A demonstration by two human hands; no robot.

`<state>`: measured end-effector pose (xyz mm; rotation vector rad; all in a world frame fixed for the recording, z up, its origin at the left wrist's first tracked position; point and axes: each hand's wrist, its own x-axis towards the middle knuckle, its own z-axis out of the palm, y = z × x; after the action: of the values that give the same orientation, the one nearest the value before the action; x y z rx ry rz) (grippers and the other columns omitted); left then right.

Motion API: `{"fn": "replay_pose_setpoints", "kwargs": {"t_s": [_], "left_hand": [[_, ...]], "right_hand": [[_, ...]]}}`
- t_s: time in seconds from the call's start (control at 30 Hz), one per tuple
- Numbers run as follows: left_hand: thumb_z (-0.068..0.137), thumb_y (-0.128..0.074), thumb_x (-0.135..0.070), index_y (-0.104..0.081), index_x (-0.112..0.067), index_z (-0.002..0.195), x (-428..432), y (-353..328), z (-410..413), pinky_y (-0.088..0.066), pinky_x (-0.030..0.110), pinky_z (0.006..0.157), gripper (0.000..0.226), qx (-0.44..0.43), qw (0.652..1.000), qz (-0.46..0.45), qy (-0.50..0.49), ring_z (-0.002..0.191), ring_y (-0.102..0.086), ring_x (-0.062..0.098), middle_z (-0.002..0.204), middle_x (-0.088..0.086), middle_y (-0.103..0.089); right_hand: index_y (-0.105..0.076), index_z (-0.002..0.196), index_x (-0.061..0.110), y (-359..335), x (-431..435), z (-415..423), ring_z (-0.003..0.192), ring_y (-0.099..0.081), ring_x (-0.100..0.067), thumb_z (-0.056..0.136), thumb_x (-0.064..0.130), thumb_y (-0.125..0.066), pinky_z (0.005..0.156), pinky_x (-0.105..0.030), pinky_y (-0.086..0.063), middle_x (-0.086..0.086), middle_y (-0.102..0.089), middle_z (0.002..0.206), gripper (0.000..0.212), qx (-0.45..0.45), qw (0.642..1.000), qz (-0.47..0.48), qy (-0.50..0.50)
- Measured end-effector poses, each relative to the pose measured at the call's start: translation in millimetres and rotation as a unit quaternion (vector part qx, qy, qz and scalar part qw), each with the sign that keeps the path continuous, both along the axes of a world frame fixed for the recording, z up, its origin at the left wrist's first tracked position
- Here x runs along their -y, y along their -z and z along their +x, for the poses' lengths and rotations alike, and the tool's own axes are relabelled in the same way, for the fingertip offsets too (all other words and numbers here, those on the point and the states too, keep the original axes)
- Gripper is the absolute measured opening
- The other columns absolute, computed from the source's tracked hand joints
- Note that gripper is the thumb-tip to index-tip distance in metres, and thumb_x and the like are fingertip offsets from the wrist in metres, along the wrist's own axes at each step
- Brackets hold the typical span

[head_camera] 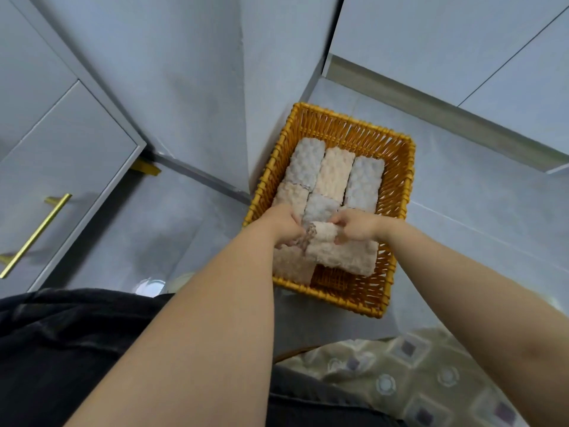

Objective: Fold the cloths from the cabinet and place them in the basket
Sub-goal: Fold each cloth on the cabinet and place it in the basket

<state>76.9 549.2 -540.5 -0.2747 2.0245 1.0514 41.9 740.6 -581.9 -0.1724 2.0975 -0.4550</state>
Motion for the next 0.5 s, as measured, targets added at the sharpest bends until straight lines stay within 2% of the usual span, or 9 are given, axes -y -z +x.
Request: {"fn": "replay_pose_setpoints", "kwargs": {"t_s": [0.07, 0.13, 0.17, 0.23, 0.3, 0.37, 0.43, 0.5], "left_hand": [[0.091, -0.052, -0.011, -0.058, -0.008, 0.090, 3, 5, 0, -0.044, 0.030, 0.065, 0.007, 0.000, 0.999, -0.030, 0.041, 0.087, -0.063, 0.028, 0.109, 0.020, -0.066], [0.094, -0.049, -0.012, -0.060, -0.001, 0.108, 6, 12, 1, -0.044, 0.029, 0.064, 0.021, -0.002, 0.993, -0.069, 0.096, 0.097, -0.064, 0.030, 0.111, 0.018, -0.064], [0.095, -0.049, -0.013, -0.060, -0.001, 0.111, 7, 15, 2, -0.046, 0.030, 0.067, 0.023, 0.000, 0.989, -0.084, 0.124, 0.099, -0.063, 0.029, 0.110, 0.015, -0.064], [0.094, -0.050, -0.014, -0.063, -0.004, 0.098, 11, 22, 4, -0.047, 0.031, 0.067, 0.017, -0.003, 0.978, -0.112, 0.176, 0.088, -0.062, 0.026, 0.096, 0.012, -0.063], [0.091, -0.050, -0.012, -0.057, -0.007, 0.075, 12, 27, 6, -0.041, 0.028, 0.058, 0.019, -0.007, 0.968, -0.140, 0.209, 0.069, -0.053, 0.021, 0.074, 0.007, -0.054], [0.089, -0.051, -0.012, -0.053, -0.005, 0.067, 12, 31, 7, -0.037, 0.027, 0.053, 0.022, -0.007, 0.960, -0.155, 0.231, 0.060, -0.046, 0.019, 0.064, 0.005, -0.046], [0.089, -0.053, -0.015, -0.058, -0.006, 0.073, 10, 29, 7, -0.045, 0.029, 0.059, 0.018, -0.003, 0.958, -0.148, 0.245, 0.069, -0.056, 0.021, 0.073, 0.007, -0.055], [0.090, -0.055, -0.020, -0.065, -0.006, 0.096, 10, 28, 7, -0.053, 0.033, 0.074, 0.019, 0.009, 0.956, -0.135, 0.261, 0.089, -0.063, 0.024, 0.096, 0.010, -0.064]], "right_hand": [[-0.061, 0.103, 0.000, 12, -3, 9, 0.095, -0.055, -0.028, 0.086, 0.011, -0.059, 0.086, -0.041, -0.044, -0.008, -0.058, 0.097, 0.020, 0.021, 0.999, 0.024, 0.010], [-0.063, 0.110, 0.006, 21, -3, 19, 0.104, -0.054, -0.026, 0.086, 0.010, -0.055, 0.095, -0.042, -0.041, -0.008, -0.060, 0.110, 0.025, 0.039, 0.998, 0.043, 0.019], [-0.064, 0.111, 0.009, 25, -3, 25, 0.107, -0.053, -0.026, 0.086, 0.008, -0.053, 0.097, -0.040, -0.041, -0.008, -0.060, 0.114, 0.028, 0.046, 0.997, 0.048, 0.025], [-0.063, 0.114, 0.007, 31, -1, 35, 0.107, -0.051, -0.024, 0.086, 0.004, -0.048, 0.093, -0.034, -0.039, -0.008, -0.058, 0.116, 0.032, 0.058, 0.996, 0.052, 0.037], [-0.063, 0.115, 0.007, 38, 3, 43, 0.103, -0.050, -0.021, 0.087, 0.002, -0.044, 0.088, -0.029, -0.037, -0.006, -0.057, 0.112, 0.034, 0.056, 0.995, 0.053, 0.059], [-0.063, 0.112, 0.003, 44, 8, 49, 0.099, -0.052, -0.022, 0.088, 0.002, -0.040, 0.085, -0.029, -0.039, -0.011, -0.059, 0.110, 0.032, 0.046, 0.994, 0.041, 0.090], [-0.063, 0.105, -0.001, 51, 12, 55, 0.095, -0.054, -0.024, 0.088, 0.002, -0.040, 0.082, -0.033, -0.043, -0.018, -0.061, 0.108, 0.028, 0.025, 0.994, 0.041, 0.099], [-0.061, 0.105, 0.000, 55, 14, 61, 0.098, -0.056, -0.028, 0.089, 0.003, -0.040, 0.084, -0.035, -0.045, -0.018, -0.060, 0.109, 0.027, 0.004, 0.996, 0.052, 0.078]]}}
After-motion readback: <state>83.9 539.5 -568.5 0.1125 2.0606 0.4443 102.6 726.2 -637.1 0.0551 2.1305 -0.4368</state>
